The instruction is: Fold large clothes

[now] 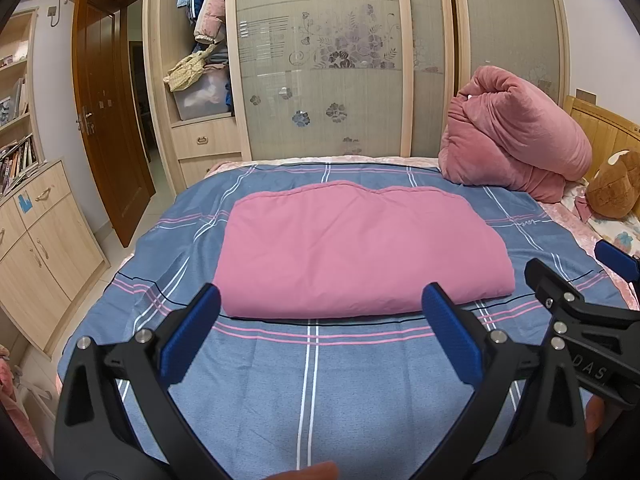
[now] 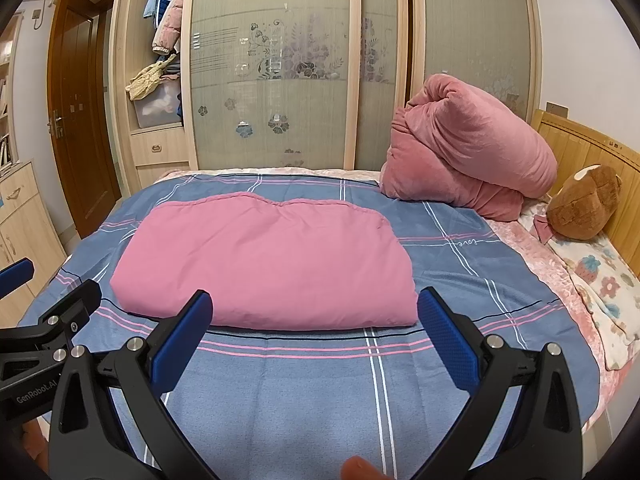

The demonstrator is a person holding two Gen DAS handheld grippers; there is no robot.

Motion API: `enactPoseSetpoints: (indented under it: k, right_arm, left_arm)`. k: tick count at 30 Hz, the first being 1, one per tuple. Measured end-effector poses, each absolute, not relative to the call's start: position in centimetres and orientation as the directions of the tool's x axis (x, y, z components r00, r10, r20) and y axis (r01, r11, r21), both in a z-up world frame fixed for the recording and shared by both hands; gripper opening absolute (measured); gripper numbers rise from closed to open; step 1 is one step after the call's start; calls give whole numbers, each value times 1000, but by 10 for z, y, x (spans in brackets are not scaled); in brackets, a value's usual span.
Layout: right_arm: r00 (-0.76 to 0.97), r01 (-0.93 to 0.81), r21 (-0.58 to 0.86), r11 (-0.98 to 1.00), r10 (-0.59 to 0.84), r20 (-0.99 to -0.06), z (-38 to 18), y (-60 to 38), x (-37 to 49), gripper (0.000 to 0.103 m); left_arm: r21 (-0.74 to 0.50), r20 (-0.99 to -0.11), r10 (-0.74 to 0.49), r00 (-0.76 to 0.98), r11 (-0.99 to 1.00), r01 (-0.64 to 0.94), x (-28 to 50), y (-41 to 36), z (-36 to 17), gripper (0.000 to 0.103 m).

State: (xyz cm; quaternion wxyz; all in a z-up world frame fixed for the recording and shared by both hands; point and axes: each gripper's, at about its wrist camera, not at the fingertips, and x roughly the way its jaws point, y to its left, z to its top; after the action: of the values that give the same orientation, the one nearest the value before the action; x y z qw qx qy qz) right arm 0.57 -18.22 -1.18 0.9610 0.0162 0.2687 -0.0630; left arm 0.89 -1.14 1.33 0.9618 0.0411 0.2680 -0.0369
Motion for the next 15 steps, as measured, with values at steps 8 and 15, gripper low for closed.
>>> enactPoseSetpoints:
  k: [8,15]
  right_arm:
    - [848,130,-3,992,-112,-518,-12,-182,6,102]
    - [848,130,-4,991,-114,-518,-12,-182,6,102]
  left_arm:
    - [58,-518,-49,854,994,92,9,-12,13,101]
    - [58,-519,-50,853,994,93,9,-11,13,101]
